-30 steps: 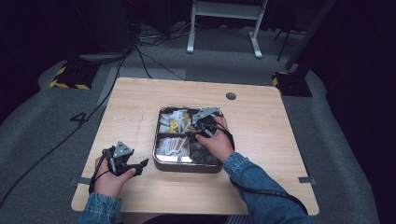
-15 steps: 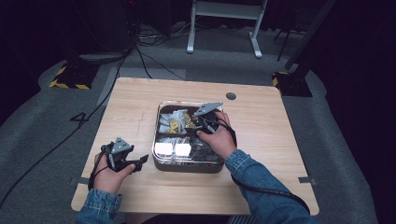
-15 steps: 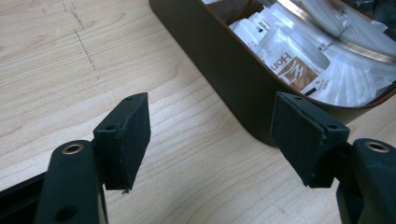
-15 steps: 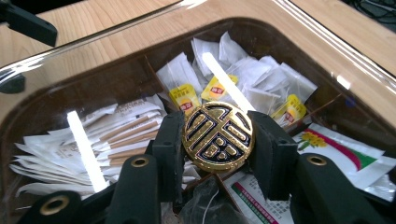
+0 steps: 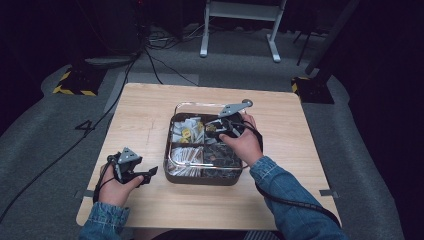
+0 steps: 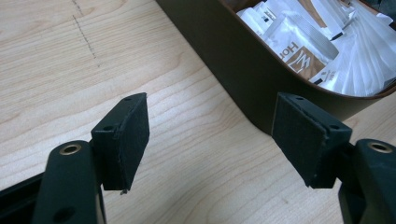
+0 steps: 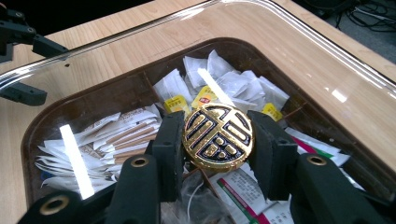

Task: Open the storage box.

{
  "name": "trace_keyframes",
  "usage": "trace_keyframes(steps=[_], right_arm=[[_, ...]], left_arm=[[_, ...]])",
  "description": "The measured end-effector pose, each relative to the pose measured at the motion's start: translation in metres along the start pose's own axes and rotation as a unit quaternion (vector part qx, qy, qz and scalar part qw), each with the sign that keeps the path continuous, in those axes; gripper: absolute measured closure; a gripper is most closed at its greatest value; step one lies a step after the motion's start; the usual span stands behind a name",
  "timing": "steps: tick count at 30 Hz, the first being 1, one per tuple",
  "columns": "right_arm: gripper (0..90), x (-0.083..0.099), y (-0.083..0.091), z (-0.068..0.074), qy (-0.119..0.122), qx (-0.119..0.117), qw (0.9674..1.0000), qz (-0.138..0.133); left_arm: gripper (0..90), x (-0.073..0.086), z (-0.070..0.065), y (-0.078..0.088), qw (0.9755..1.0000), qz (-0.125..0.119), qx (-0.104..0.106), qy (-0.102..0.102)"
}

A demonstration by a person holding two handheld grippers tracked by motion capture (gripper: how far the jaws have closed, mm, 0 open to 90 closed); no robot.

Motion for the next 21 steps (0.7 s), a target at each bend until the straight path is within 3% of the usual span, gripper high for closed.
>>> trace_keyframes(steps=[9,17,21], right_arm=[[58.5,-0.004,0.019,-0.013,-0.004,0.001,1.0,-0.006],[58.5,0.002,0.043,-0.04,-0.019,0.014,0.9996,-0.016],[58.5,0.009,0.057,-0.06,-0.029,0.029,0.999,-0.018]], left_arm=[[28.0,0.009,0.002,0.007,0.9999,0.004,-0.009,0.007],[28.0,0.017,0.005,0.013,0.9997,0.007,-0.017,0.013],[27.9,0.017,0.006,0.014,0.9997,0.006,-0.018,0.013]])
Point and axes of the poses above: each handheld gripper's, and its own axes: y roughly backward along the jaws, x roughly out of its underside, z roughly to its left, the point moved 10 cm from there along -y, roughly forward along the jaws, and after that the axes turned 14 degrees about -y, right-handed, at the moved point
